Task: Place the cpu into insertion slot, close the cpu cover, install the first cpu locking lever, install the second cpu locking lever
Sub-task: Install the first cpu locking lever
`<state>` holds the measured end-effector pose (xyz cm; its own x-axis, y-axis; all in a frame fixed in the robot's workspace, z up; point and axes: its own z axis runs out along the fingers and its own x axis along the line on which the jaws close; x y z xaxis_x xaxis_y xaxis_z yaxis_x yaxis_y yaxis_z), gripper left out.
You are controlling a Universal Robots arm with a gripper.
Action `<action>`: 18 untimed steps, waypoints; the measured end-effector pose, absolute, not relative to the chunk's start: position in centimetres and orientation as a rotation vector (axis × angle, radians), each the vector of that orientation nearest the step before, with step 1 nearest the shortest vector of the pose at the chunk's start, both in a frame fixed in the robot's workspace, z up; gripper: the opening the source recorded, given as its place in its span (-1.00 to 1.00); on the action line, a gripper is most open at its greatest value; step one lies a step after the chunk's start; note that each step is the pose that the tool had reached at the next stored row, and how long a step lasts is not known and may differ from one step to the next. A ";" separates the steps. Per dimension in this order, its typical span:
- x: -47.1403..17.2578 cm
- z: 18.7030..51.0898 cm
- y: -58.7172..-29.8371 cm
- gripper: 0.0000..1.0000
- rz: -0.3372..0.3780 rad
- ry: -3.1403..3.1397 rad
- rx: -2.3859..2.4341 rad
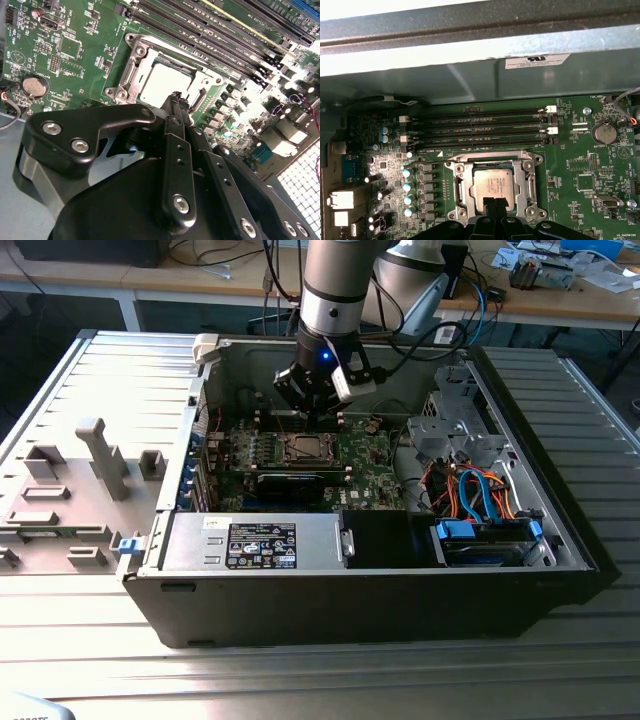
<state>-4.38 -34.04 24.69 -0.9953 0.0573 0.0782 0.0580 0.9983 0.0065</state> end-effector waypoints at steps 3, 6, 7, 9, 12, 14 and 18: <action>-4.4 24.7 -34.0 -0.79 -0.014 -3.062 -0.083; -4.4 24.7 -34.0 -0.79 -0.015 -3.063 -0.078; -4.4 24.7 -34.0 -0.79 -0.015 -3.063 -0.077; -4.4 24.7 -34.0 -0.79 -0.016 -3.063 -0.073; -4.4 24.7 -34.0 -0.79 -0.017 -3.063 -0.067; -4.4 24.7 -34.0 -0.79 -0.017 -3.063 -0.063; -4.4 24.7 -34.0 -0.79 -0.018 -3.063 -0.056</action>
<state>-4.38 -34.04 24.69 -0.9963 0.0360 0.0783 0.0369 0.9993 0.0105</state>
